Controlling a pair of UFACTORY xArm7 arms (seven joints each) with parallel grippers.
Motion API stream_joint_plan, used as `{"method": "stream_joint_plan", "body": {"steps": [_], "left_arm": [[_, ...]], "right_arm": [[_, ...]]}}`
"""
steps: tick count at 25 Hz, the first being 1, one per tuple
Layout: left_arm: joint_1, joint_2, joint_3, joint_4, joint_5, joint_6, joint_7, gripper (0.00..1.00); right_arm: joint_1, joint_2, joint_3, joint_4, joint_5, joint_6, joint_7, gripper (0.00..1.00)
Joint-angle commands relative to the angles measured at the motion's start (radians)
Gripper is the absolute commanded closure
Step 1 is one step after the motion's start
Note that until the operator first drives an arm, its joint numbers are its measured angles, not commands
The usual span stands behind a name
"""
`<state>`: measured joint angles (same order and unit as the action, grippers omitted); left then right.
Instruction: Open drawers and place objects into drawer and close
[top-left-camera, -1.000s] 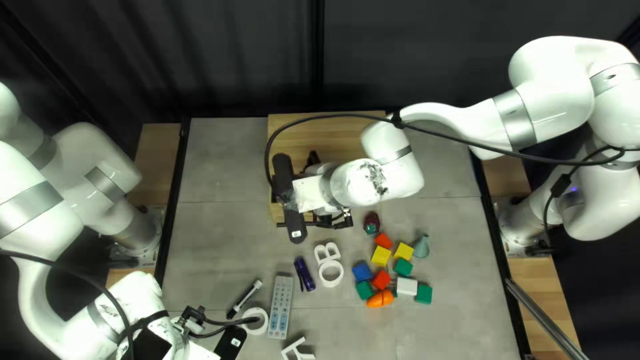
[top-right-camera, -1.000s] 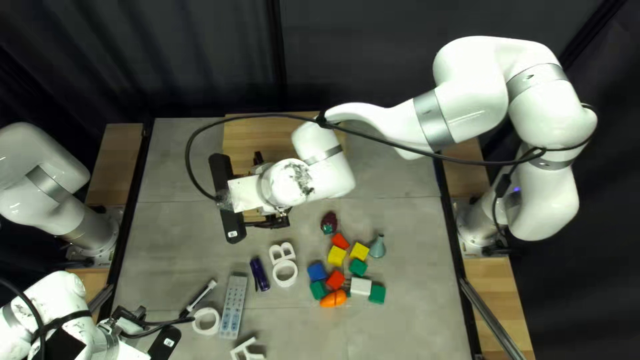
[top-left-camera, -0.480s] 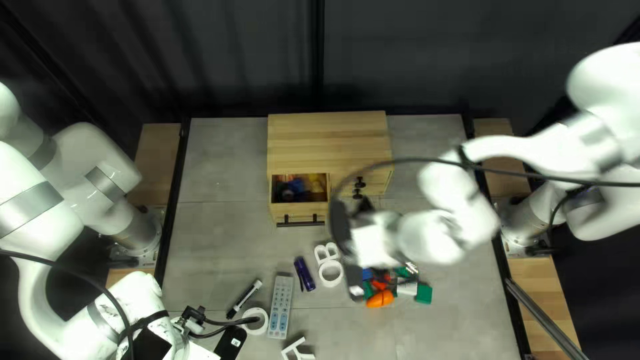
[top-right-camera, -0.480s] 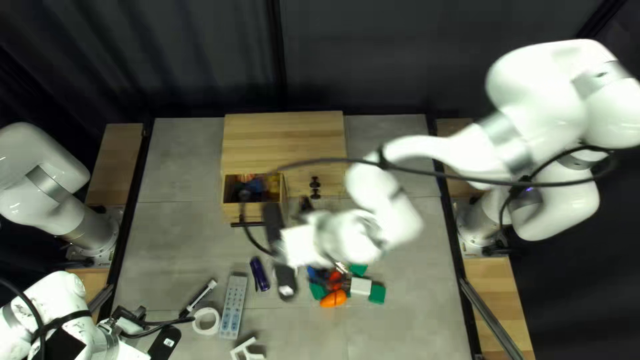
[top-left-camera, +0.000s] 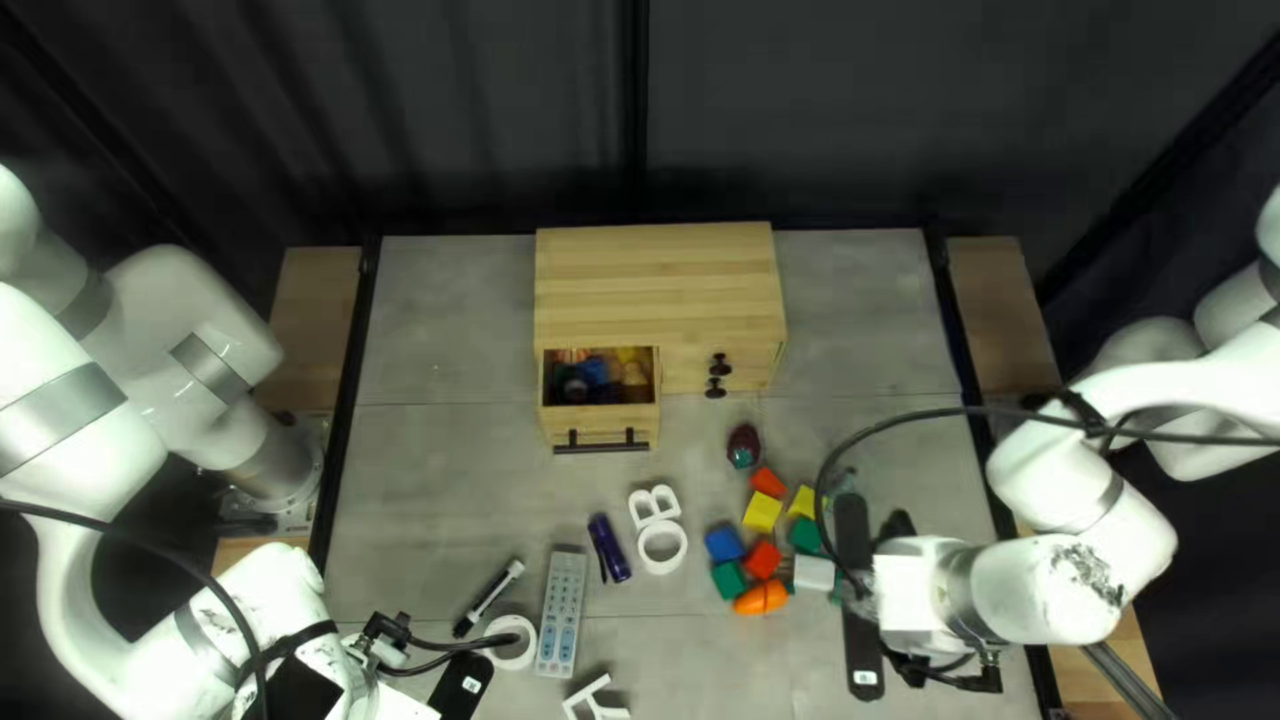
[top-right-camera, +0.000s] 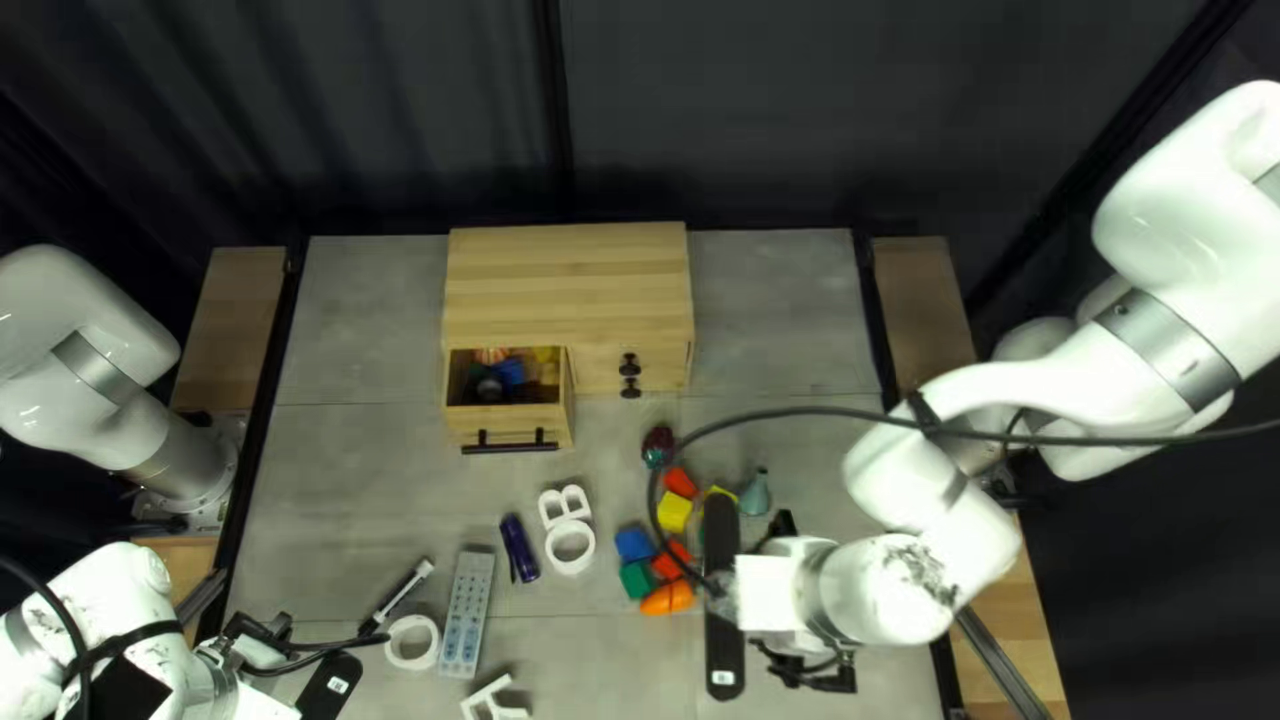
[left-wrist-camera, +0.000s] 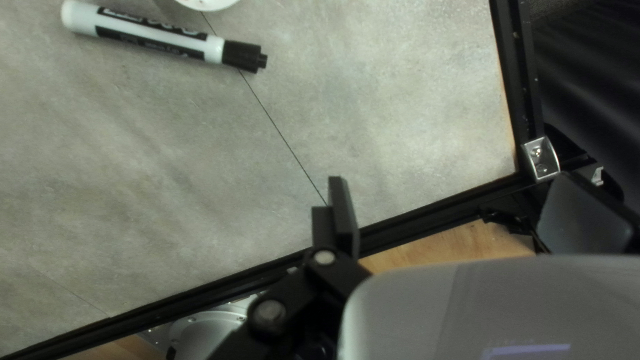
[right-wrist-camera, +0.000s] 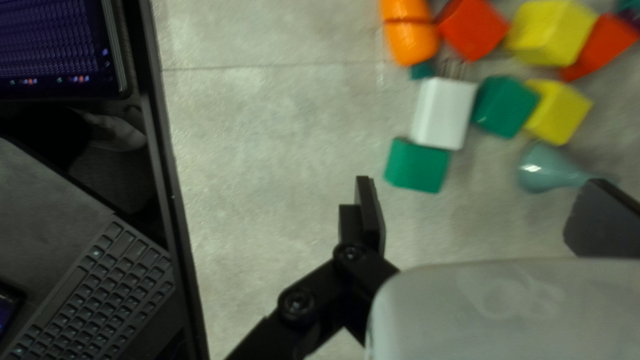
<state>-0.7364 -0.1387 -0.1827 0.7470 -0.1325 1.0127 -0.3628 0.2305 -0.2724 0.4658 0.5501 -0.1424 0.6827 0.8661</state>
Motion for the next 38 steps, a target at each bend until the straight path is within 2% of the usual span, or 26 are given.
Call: {"method": "stream_joint_plan", "body": {"steps": [1,5,10,15,23,28,38], "left_arm": [[0.000,0.000,0.000,0.000,0.000,0.000,0.000,0.00],[0.000,0.000,0.000,0.000,0.000,0.000,0.000,0.00],[0.000,0.000,0.000,0.000,0.000,0.000,0.000,0.00],[0.000,0.000,0.000,0.000,0.000,0.000,0.000,0.00],[0.000,0.000,0.000,0.000,0.000,0.000,0.000,0.00],[0.000,0.000,0.000,0.000,0.000,0.000,0.000,0.00],[0.000,0.000,0.000,0.000,0.000,0.000,0.000,0.00]], "right_arm": [[-0.002,0.017,-0.023,-0.072,0.033,-0.097,-0.013,0.00],[0.015,0.034,-0.069,-0.101,0.129,-0.131,-0.083,0.00],[0.026,0.077,-0.117,-0.083,0.241,-0.116,-0.167,0.00],[0.017,0.132,-0.142,-0.064,0.289,-0.099,-0.199,0.00],[-0.008,0.250,-0.150,-0.032,0.199,-0.126,-0.142,0.00],[-0.012,0.309,-0.160,0.019,0.122,-0.102,-0.108,0.00],[-0.003,0.336,-0.160,0.021,0.049,-0.125,-0.062,0.00]]}}
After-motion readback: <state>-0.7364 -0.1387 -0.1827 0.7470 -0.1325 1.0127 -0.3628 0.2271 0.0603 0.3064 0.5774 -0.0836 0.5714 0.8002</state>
